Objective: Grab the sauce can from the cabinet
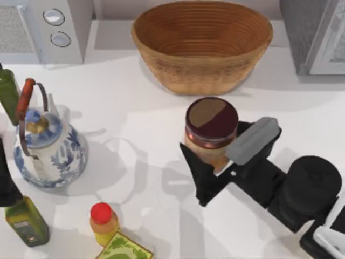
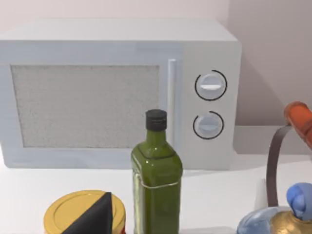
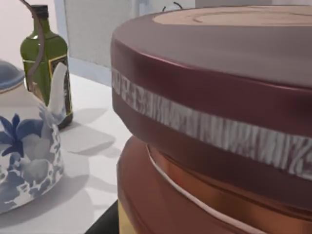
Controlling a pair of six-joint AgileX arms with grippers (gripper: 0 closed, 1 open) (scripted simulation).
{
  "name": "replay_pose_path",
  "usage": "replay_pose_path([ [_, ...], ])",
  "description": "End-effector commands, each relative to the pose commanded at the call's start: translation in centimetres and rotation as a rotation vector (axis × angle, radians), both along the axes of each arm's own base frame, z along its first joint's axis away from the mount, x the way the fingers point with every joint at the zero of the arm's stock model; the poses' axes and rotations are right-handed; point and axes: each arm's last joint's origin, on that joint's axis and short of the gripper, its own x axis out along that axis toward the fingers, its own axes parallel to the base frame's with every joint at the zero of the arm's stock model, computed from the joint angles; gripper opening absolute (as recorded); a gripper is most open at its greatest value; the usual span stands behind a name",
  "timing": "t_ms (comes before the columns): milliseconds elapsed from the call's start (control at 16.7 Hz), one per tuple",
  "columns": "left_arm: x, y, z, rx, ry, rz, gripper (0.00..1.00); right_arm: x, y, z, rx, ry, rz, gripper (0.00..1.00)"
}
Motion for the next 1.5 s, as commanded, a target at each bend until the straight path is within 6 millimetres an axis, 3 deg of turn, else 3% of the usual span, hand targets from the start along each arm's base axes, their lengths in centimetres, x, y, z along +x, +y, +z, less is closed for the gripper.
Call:
replay_pose_path([
  [480,0.0,0.0,0.0,0.0,0.0,0.0,1.0,0.1,0.3,-0.1,0.007,-0.007,0.013,0.0],
  [840,0.0,0.0,0.0,0.0,0.0,0.0,1.0,2.7,2.3,0.7,0.052,-0.075,0.017,0.0],
  [1260,0.0,0.0,0.0,0.0,0.0,0.0,1.0,4.2,4.4,-2.8,0.003,-0.006,0.01,0.0],
  [1500,0.0,0.0,0.0,0.0,0.0,0.0,1.0,4.2,4.4,-2.9,0.001,-0.003,0.01,0.0],
])
